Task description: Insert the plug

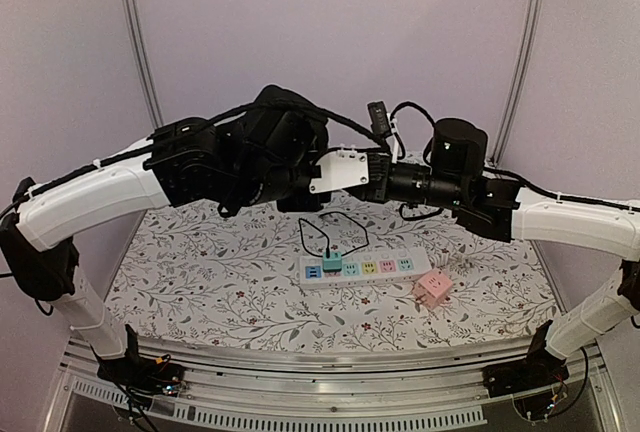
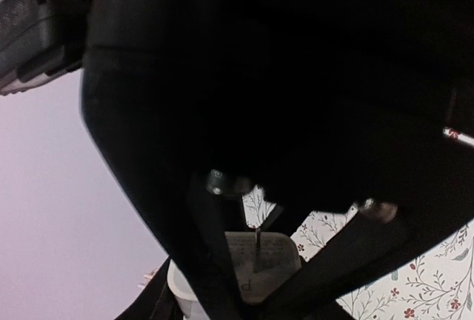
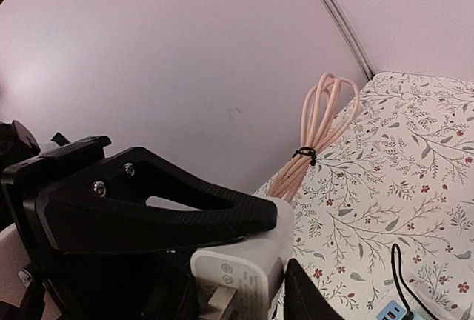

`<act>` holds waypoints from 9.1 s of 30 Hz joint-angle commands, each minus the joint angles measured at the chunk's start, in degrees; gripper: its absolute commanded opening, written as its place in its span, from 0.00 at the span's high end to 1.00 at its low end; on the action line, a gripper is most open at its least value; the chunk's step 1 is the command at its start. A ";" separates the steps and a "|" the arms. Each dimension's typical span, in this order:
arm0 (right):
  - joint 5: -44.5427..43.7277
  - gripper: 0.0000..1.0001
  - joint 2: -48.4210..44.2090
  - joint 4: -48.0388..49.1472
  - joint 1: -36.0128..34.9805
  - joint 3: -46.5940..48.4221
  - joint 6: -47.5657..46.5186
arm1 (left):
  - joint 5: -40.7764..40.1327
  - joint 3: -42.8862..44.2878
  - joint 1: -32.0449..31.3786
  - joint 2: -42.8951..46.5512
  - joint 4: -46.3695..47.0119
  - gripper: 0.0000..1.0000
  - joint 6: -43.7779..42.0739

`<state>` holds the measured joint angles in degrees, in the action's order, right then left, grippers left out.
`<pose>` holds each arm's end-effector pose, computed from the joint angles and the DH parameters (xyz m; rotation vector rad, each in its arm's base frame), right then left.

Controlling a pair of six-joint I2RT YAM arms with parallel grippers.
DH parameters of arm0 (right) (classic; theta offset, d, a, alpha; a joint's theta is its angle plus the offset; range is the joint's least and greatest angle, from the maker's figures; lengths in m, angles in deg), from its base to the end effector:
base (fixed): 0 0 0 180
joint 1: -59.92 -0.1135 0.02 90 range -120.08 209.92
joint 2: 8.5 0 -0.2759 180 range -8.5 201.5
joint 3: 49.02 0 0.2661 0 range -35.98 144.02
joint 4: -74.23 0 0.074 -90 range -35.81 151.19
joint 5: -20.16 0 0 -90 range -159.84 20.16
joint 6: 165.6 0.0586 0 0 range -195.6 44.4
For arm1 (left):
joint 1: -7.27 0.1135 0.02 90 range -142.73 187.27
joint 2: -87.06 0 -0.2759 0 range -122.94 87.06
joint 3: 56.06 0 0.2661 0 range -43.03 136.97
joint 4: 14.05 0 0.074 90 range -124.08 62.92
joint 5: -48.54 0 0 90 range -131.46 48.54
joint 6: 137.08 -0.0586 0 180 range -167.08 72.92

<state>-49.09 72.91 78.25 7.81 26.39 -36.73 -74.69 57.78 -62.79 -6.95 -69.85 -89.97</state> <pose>0.2122 0.3065 0.3540 -0.5240 1.7521 1.4717 0.1629 -0.3549 0.4067 1.5593 1.4126 0.3542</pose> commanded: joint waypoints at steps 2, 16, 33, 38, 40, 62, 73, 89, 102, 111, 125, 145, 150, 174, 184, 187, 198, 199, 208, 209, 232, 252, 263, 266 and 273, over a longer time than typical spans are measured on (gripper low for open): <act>-1.08 0.82 2.63 -1.07 -0.14 0.63 1.63 | -0.97 -0.80 -1.13 -0.24 2.25 1.00 -0.24; -2.09 1.00 -1.07 -2.18 2.12 -1.51 -3.23 | -3.14 -3.34 -1.13 2.54 2.10 0.10 1.42; 6.68 1.00 -9.35 -3.54 6.64 3.83 -26.46 | 30.21 15.96 15.82 10.44 -20.23 0.08 25.35; 4.72 1.00 -9.05 3.90 6.57 4.73 -25.41 | 42.19 11.96 24.07 18.57 -15.19 0.02 30.13; 3.60 1.00 -9.37 6.70 6.47 4.42 -25.76 | 46.04 6.46 24.61 22.81 -9.76 0.01 30.79; -2.46 1.00 -2.14 14.41 0.58 10.20 -29.18 | 68.50 -53.23 33.91 27.55 88.58 0.04 68.13; 2.04 1.00 5.38 17.85 -1.75 14.79 -28.50 | 79.32 -48.13 36.29 20.19 96.19 0.00 80.17; 12.18 1.00 9.68 18.60 -1.93 18.30 -25.32 | 79.97 -45.02 30.73 17.07 105.35 0.20 74.93; 13.59 1.00 11.24 18.28 -1.92 19.18 -24.96 | 77.56 -44.34 29.33 16.09 106.29 0.56 74.84; 11.53 1.00 9.89 16.18 -1.87 17.69 -27.50 | 78.52 -45.18 29.45 16.84 107.68 0.89 73.73; 2.52 0.20 0.92 -6.81 -1.89 15.63 -36.93 | 79.03 -46.65 34.67 20.17 87.56 1.00 65.84; -4.44 0.17 11.96 -59.58 -4.63 40.76 -58.70 | 74.35 -36.30 33.44 21.80 24.70 1.00 12.41; -4.32 0.17 15.86 -58.34 -5.03 41.67 -62.69 | 71.58 -36.16 31.22 21.50 20.02 1.00 5.61; 0.99 0.99 21.96 -49.14 -5.19 41.31 -62.09 | 70.59 -36.92 30.03 20.82 23.69 1.00 7.72; 0.42 1.00 17.75 -45.04 -4.98 38.81 -59.35 | 66.97 -40.09 32.22 23.69 31.54 0.01 21.01; 3.73 1.00 13.47 -36.17 -4.58 33.42 -56.89 | 72.18 -43.54 34.53 27.05 36.97 0.01 28.47; 8.07 1.00 9.55 -16.36 -4.71 28.86 -48.63 | 76.71 -47.35 33.55 26.43 63.58 0.23 48.11; 8.07 1.00 9.62 -15.93 -4.67 28.86 -48.41 | 77.41 -47.45 33.51 26.36 64.79 0.22 48.38; 9.44 1.00 10.09 -15.67 -4.70 28.65 -48.14 | 80.45 -45.60 33.50 24.26 68.62 0.28 53.43; 9.74 1.00 10.09 -15.72 -4.66 28.60 -48.11 | 80.43 -45.28 33.46 24.09 68.99 0.32 54.32; 6.51 1.00 9.17 -16.97 -4.61 26.71 -50.55 | 84.41 -43.46 33.15 23.70 70.10 0.51 55.07; 0.35 0.25 7.85 -26.23 -4.60 27.87 -52.85 | 81.92 -44.02 33.15 23.94 65.73 1.00 47.22; -7.85 0.01 3.79 -63.85 -4.58 39.68 -57.53 | 77.53 -45.94 32.81 24.22 57.26 1.00 34.13; -6.31 0.01 3.09 -70.32 -4.60 43.39 -58.04 | 76.48 -46.35 32.50 23.84 56.93 1.00 33.06; -12.44 0.01 2.01 -80.58 -4.64 48.94 -58.39 | 74.53 -47.28 31.82 24.03 55.11 1.00 30.01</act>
<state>-55.19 76.52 6.39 3.22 74.14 -95.00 1.48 11.64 -29.90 16.65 -12.51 -56.55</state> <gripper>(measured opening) 0.989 0.247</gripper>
